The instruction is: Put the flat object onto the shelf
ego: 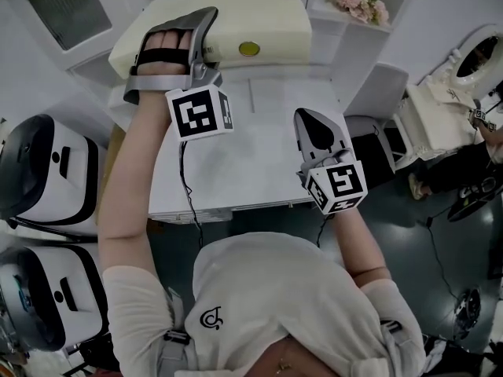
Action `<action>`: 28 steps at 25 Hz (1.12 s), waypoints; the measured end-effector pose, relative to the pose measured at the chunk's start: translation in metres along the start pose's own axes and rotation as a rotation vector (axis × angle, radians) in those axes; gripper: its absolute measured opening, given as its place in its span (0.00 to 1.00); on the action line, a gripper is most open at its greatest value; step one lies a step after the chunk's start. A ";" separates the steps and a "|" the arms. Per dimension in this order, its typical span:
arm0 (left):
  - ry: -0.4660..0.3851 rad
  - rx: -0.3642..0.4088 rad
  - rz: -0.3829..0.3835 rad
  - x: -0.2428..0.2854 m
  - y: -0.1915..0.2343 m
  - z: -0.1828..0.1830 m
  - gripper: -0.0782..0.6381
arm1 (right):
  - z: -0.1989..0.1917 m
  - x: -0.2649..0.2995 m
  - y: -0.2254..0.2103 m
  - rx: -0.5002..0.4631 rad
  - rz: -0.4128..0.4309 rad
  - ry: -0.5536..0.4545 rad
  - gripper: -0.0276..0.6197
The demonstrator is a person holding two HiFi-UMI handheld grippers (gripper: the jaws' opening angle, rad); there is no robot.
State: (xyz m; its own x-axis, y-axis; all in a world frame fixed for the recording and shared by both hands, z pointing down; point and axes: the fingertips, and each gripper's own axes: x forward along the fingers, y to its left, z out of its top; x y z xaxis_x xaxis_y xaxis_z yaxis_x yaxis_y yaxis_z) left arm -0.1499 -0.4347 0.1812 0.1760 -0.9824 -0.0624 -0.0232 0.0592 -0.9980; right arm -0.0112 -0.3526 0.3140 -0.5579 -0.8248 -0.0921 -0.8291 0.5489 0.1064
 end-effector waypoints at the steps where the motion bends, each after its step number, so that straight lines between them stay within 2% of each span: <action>1: 0.002 0.003 -0.009 0.006 -0.002 -0.002 0.56 | -0.001 0.001 0.001 -0.001 -0.004 0.003 0.05; 5: 0.027 0.048 -0.044 0.025 -0.016 -0.010 0.57 | -0.005 0.005 0.000 -0.003 -0.017 0.011 0.05; 8: 0.038 0.037 -0.077 0.038 -0.026 -0.012 0.57 | -0.009 0.010 -0.005 0.003 -0.030 0.021 0.05; 15: 0.043 0.034 -0.082 0.070 -0.038 -0.023 0.59 | -0.013 0.022 -0.007 0.007 -0.034 0.026 0.05; 22: 0.092 0.047 -0.081 0.100 -0.043 -0.036 0.62 | -0.013 0.034 -0.007 0.036 -0.027 0.014 0.05; 24: 0.089 0.025 -0.097 0.108 -0.046 -0.037 0.64 | -0.015 0.037 -0.007 0.037 -0.025 0.017 0.05; 28: 0.112 0.050 -0.137 0.125 -0.056 -0.044 0.71 | -0.019 0.045 -0.011 0.035 -0.021 0.027 0.05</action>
State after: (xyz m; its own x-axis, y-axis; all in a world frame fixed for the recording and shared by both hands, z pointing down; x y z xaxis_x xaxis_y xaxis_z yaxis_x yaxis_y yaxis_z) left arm -0.1702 -0.5681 0.2297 0.0636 -0.9953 0.0732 0.0431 -0.0705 -0.9966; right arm -0.0265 -0.3984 0.3277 -0.5394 -0.8394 -0.0669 -0.8417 0.5354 0.0700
